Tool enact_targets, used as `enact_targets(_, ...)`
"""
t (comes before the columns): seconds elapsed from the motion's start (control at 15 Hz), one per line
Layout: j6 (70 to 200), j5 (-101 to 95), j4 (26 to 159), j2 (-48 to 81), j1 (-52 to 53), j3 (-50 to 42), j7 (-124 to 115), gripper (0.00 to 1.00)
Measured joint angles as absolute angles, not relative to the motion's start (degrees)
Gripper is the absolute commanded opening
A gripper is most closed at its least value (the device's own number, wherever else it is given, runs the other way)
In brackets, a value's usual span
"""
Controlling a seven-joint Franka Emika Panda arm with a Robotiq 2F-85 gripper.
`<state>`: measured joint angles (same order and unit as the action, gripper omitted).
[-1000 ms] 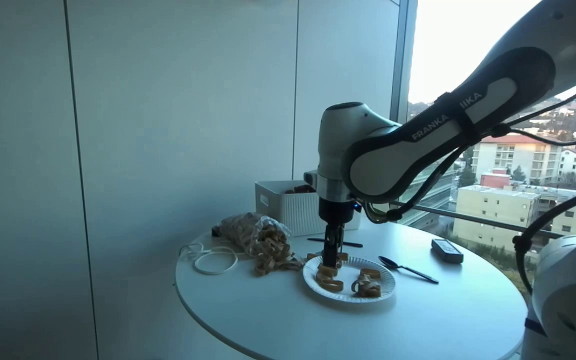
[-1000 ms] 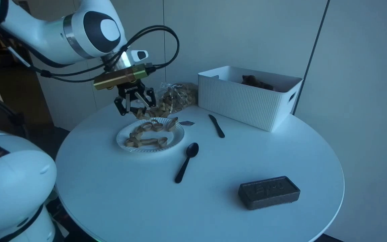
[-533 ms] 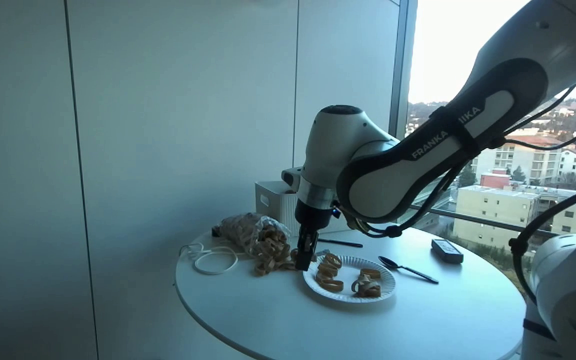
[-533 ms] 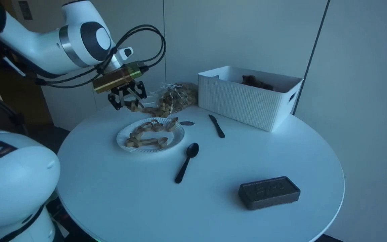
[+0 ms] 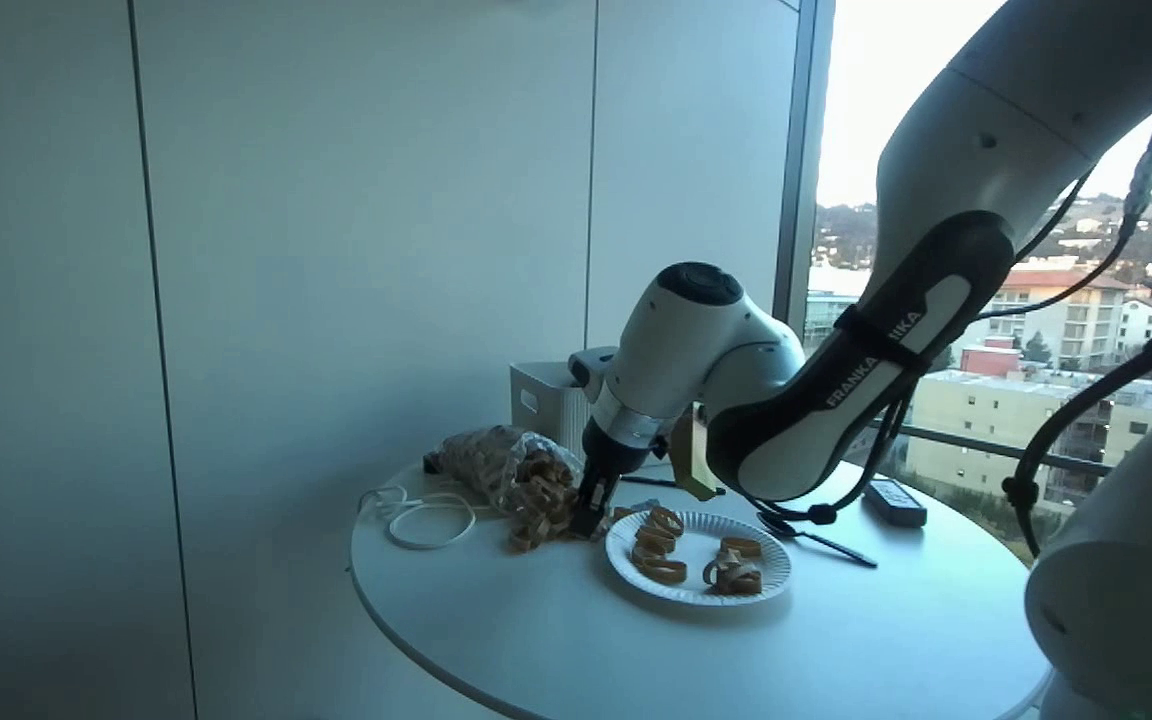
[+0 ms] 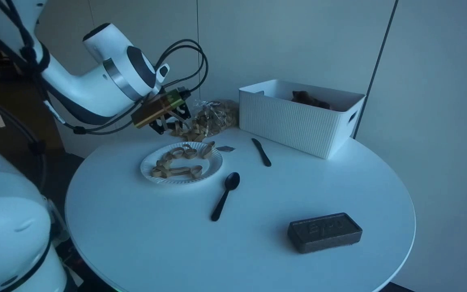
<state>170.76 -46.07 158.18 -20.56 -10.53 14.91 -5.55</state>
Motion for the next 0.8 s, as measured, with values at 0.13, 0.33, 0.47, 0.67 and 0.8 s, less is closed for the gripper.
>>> enact_targets(0.13, 173.3, -53.6, 158.0, -21.0, -16.1, 18.7, -12.6, 0.08)
enact_targets(0.33, 175.3, -62.3, 157.9, -22.5, -21.2, 23.7, -20.2, 0.07)
enact_targets(0.47, 176.3, -66.6, 157.8, -23.7, -23.4, 26.9, -25.0, 0.08)
enact_targets(0.67, 176.7, -69.8, 157.0, -25.9, -26.5, 31.2, -31.8, 0.07)
enact_targets(0.8, 176.5, -70.6, 155.3, -27.0, -28.6, 33.8, -35.7, 0.08)
